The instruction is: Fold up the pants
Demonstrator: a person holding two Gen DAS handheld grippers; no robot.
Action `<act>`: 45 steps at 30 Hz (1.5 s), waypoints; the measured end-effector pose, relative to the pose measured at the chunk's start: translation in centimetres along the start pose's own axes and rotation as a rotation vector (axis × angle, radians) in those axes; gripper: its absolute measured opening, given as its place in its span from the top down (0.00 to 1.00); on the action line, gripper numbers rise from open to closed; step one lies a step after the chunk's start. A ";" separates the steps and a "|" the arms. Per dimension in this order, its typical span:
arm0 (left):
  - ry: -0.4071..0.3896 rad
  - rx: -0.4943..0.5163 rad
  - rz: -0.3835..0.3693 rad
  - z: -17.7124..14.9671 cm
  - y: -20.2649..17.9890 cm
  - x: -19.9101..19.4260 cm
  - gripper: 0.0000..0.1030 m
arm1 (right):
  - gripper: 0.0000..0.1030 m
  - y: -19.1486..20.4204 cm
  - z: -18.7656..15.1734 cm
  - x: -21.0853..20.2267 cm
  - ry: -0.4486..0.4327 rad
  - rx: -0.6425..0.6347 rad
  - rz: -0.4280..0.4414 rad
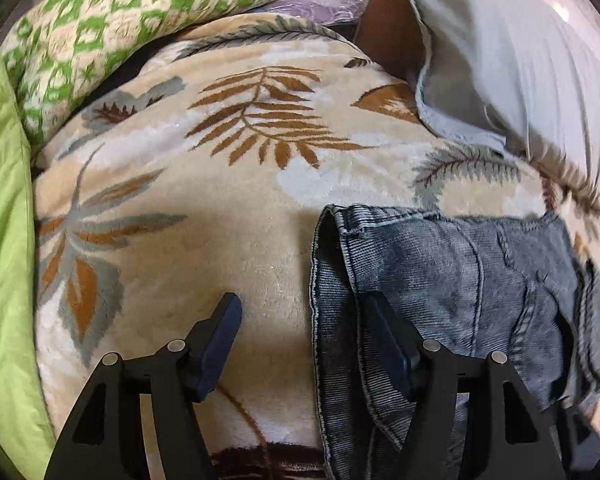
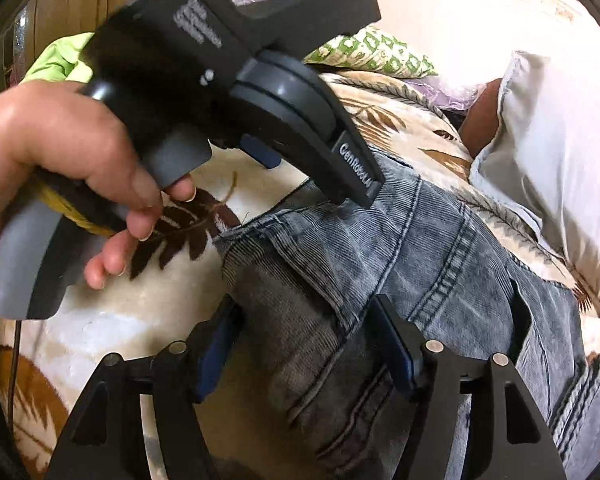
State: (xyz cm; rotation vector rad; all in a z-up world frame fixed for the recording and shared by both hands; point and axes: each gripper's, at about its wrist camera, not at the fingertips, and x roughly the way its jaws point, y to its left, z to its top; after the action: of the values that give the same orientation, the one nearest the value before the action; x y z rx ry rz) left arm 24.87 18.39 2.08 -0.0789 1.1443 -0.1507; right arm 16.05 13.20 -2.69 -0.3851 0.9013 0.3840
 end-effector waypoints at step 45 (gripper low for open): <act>-0.110 0.066 -0.221 0.4 -11.8 -11.9 0.89 | 0.79 -9.9 -2.8 -13.3 -0.192 0.355 0.060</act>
State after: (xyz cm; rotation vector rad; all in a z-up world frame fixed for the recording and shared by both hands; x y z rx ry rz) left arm 19.46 8.68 14.62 -0.1534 1.0177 -0.3761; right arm 11.36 1.25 8.16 0.0060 0.7752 0.3022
